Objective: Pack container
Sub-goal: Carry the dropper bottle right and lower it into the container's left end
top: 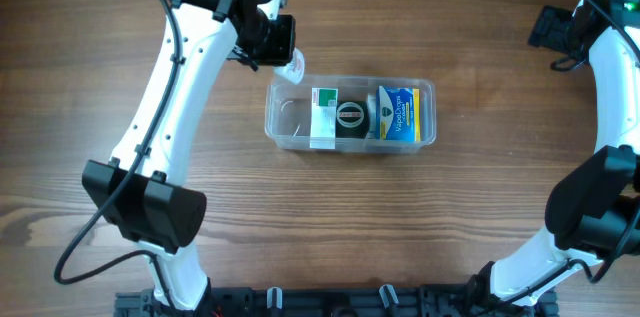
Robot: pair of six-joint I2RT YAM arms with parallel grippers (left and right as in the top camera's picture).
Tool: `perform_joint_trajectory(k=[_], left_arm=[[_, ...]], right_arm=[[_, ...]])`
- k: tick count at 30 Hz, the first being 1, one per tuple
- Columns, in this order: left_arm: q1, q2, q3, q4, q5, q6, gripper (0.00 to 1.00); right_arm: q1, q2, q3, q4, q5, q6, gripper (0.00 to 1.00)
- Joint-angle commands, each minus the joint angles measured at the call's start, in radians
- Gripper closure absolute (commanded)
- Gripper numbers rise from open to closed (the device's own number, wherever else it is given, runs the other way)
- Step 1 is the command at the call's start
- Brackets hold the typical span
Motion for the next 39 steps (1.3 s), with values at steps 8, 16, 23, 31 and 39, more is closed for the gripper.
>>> perform_joint_trajectory(k=[8,16,23,31,39], left_arm=[[-0.059,0.017,0.027,-0.097,-0.064,-0.106,0.75],[-0.059,0.107,0.026,-0.105,-0.085,-0.106,0.75],[-0.059,0.193,0.023,-0.117,-0.085,-0.106,0.75],[-0.059,0.227,-0.032,-0.1,-0.085,-0.106,0.74],[-0.059,0.227,-0.121,-0.031,-0.085,-0.106,0.74]], right_arm=[[-0.002,0.01,-0.003,0.002,-0.002,0.014,0.0],[-0.002,0.009,-0.003,0.002,-0.002,0.014,0.0],[-0.002,0.009,-0.003,0.002,-0.002,0.014,0.0],[-0.002,0.009,-0.003,0.002,-0.002,0.014,0.0],[-0.002,0.01,-0.003,0.002,-0.002,0.014,0.0]])
